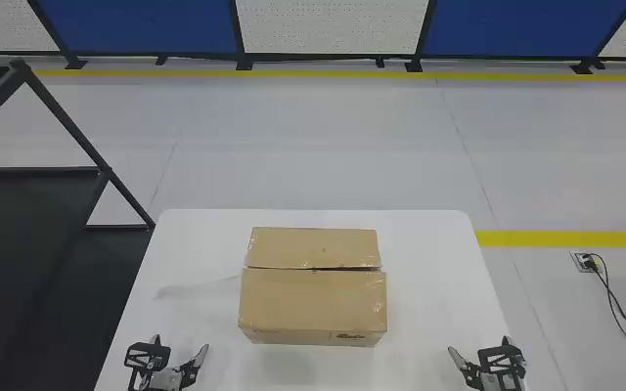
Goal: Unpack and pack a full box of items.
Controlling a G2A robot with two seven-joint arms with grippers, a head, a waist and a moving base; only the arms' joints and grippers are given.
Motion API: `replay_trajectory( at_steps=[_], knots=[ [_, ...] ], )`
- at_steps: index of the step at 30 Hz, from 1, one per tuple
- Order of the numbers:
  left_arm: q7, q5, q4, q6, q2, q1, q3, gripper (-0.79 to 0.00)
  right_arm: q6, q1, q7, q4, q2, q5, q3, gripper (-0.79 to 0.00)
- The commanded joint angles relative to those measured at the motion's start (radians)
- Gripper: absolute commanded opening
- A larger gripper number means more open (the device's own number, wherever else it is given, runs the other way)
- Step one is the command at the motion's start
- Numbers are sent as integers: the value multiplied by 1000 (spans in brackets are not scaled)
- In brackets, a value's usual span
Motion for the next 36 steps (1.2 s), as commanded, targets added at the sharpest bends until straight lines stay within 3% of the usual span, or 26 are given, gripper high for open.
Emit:
replay_trajectory(
  at_steps=[1,14,15,18,27,32,36],
  knots=[
    [0,0,0,0,0,0,0,-41,0,0,0,0,0,0,0,0],
    [0,0,0,0,0,0,0,-43,0,0,0,0,0,0,0,-1],
    [4,-6,-1,-8,0,-1,0,0,-42,-2,0,-7,2,-10,-10,0],
    [31,-19,-1,-35,0,-3,-17,0,-118,10,30,-22,5,29,9,0],
    [74,-120,-73,-287,17,-15,-142,0,-297,70,180,-142,11,240,51,0],
    [83,-142,-96,-399,27,-31,-213,0,-388,132,321,-183,18,442,86,0],
    [88,-186,-106,-525,36,-36,-257,0,-467,187,500,-183,29,643,109,0]
  ],
)
